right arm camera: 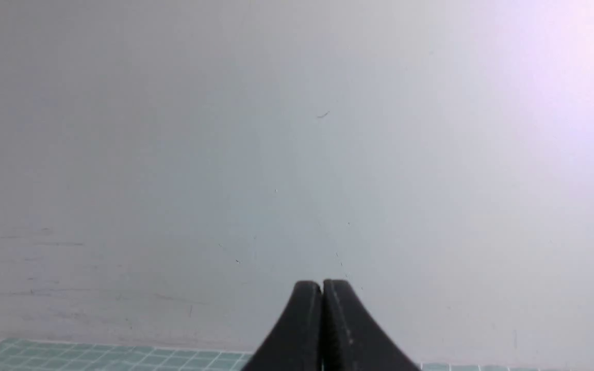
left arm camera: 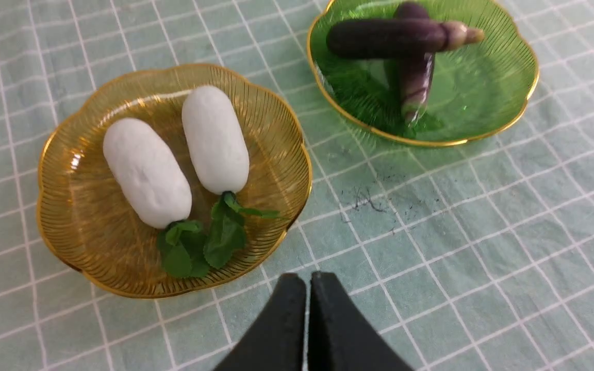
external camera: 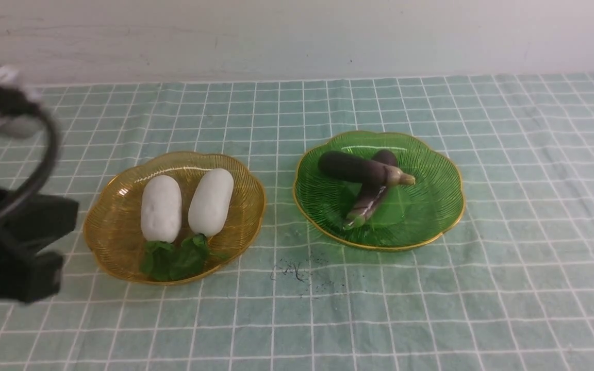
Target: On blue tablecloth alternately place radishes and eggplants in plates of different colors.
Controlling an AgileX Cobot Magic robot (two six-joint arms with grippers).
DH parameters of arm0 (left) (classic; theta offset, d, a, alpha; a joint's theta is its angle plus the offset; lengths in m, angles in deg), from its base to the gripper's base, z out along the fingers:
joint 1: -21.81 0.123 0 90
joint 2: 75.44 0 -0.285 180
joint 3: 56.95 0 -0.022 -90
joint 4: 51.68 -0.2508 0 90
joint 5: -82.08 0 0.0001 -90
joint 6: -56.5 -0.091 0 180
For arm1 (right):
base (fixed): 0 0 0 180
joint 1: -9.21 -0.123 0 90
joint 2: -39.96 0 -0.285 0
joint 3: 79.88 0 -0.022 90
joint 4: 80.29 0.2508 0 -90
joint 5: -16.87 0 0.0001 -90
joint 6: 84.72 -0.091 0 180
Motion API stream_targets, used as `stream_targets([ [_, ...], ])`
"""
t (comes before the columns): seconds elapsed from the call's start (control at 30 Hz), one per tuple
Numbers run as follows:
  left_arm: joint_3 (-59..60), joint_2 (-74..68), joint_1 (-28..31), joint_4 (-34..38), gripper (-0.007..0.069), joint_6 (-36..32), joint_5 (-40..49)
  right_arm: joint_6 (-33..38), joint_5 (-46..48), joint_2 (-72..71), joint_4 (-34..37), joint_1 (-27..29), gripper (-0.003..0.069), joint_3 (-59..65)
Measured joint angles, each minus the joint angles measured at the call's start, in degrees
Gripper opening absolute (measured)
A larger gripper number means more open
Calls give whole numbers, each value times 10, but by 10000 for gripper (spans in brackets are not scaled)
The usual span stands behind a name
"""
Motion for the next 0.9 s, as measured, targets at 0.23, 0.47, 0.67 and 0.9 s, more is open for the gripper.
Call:
stream_targets([
  [0.23, 124, 182, 0, 1, -8, 1, -65, 0, 23, 0, 0, 0, -13, 0],
  [0.47, 187, 310, 0, 2, -8, 1, -72, 0, 25, 0, 0, 0, -13, 0],
  [0.67, 191, 327, 0, -5, -8, 1, -72, 0, 27, 0, 0, 0, -13, 0],
  [0.9, 216, 334, 2, -35, -8, 1, -97, 0, 28, 0, 0, 0, -13, 0],
])
